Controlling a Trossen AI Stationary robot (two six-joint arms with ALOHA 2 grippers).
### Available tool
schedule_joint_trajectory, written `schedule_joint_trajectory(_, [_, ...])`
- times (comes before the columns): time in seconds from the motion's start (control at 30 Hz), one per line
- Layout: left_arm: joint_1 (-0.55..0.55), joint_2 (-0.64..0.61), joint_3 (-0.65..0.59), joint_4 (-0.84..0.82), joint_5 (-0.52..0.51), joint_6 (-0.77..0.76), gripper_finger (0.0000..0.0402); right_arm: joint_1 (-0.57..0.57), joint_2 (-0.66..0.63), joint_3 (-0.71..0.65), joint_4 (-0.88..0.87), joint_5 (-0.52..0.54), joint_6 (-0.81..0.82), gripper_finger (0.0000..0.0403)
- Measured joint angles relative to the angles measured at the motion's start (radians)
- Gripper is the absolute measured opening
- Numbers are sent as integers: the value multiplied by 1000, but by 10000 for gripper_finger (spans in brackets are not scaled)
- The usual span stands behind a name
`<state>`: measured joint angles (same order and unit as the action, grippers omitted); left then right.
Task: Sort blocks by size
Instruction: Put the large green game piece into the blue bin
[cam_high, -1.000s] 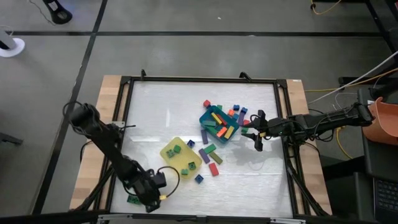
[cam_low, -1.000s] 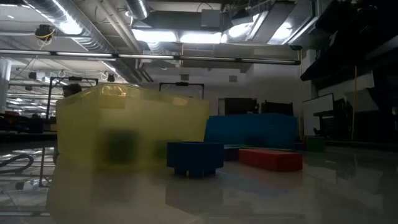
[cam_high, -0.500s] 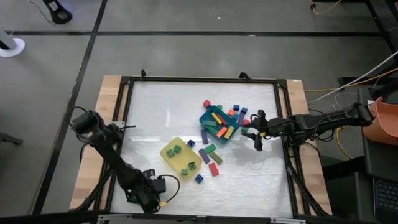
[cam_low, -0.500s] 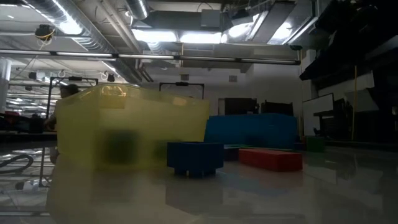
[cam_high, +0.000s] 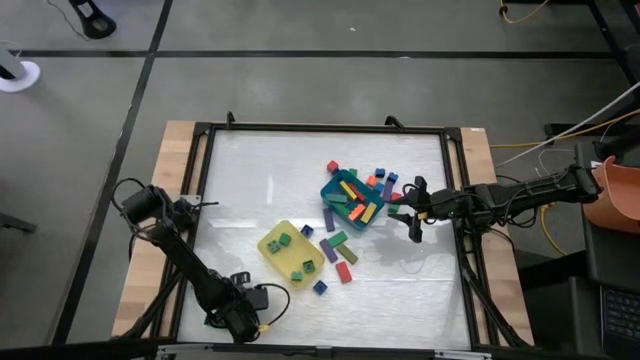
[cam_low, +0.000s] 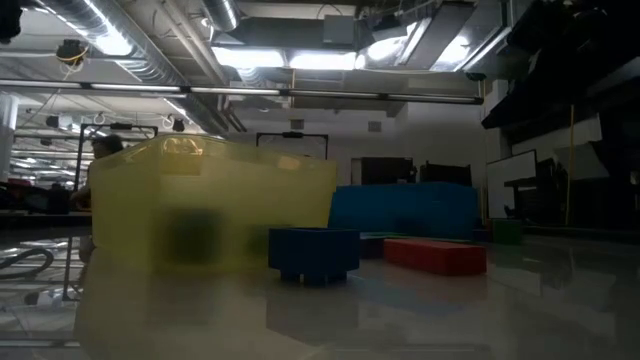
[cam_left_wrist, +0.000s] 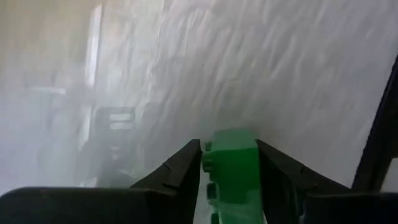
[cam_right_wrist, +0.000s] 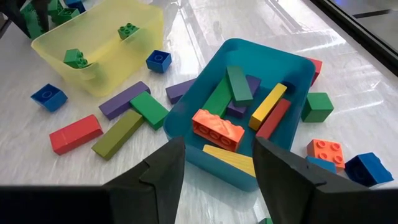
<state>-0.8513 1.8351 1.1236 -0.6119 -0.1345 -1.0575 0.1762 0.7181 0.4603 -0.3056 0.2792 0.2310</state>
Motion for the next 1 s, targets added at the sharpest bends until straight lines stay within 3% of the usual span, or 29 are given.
schedule_joint_trajectory(0.2, [0,0,0,2,0,62,127,0,0,0,-1,0,0,189])
schedule_joint_trajectory(0.3, [2,0,0,1,0,38,121,0,0,0,-1,0,0,189])
schedule_joint_trajectory(0.47, [20,-5,0,21,0,-36,75,0,0,0,0,0,0,189])
schedule_joint_trajectory(0.7, [84,-55,37,28,-3,-52,75,0,0,0,0,1,-3,189])
schedule_joint_trajectory(0.87, [166,-79,109,38,-51,71,75,0,0,0,0,1,-4,189])
schedule_joint_trajectory(1.0, [257,-83,155,150,-92,282,81,0,0,0,14,47,-4,189])
